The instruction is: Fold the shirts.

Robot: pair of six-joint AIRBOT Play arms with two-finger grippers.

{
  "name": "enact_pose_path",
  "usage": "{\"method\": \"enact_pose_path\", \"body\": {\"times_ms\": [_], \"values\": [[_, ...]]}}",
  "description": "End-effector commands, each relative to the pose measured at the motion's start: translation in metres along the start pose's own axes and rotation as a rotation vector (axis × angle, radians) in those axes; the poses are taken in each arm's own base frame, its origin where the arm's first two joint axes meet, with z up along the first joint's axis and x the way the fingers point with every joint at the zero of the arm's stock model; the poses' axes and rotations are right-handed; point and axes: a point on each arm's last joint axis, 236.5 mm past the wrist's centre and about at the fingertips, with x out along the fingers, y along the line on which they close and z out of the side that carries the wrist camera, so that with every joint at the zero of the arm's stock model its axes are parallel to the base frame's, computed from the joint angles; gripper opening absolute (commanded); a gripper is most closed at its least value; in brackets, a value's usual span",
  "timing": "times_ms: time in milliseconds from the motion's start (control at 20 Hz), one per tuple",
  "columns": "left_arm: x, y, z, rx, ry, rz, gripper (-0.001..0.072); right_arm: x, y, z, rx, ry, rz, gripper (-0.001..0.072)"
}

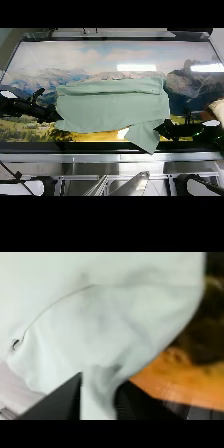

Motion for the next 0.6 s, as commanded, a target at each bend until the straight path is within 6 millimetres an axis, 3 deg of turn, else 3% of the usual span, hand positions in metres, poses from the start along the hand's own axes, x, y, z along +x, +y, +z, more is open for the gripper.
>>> {"method": "enact_pose_path", "body": {"times_ms": [0,100,150,300,450,550], "values": [[0.0,-0.002,-0.003,0.012,0.013,-0.006,0.0015,0.008,0.02,0.009,-0.06,-0.027,0.092,0.0082],[0.0,-0.002,-0.004,0.013,0.018,-0.008,0.0016,-0.003,0.03,0.014,-0.079,-0.03,0.125,0.0076],[-0.001,-0.002,-0.005,0.013,0.022,-0.011,0.0016,-0.01,0.036,0.017,-0.091,-0.034,0.146,0.0015],[-0.008,0.002,-0.01,-0.008,0.03,-0.031,0.0016,-0.041,0.05,0.035,-0.124,-0.087,0.194,0.0015],[-0.028,0.019,-0.013,-0.081,0.001,-0.063,0.0015,-0.08,0.043,0.052,-0.12,-0.151,0.175,0.0015],[-0.04,0.028,-0.017,-0.121,-0.012,-0.086,0.0015,-0.093,0.038,0.055,-0.115,-0.17,0.169,0.0015]]}}
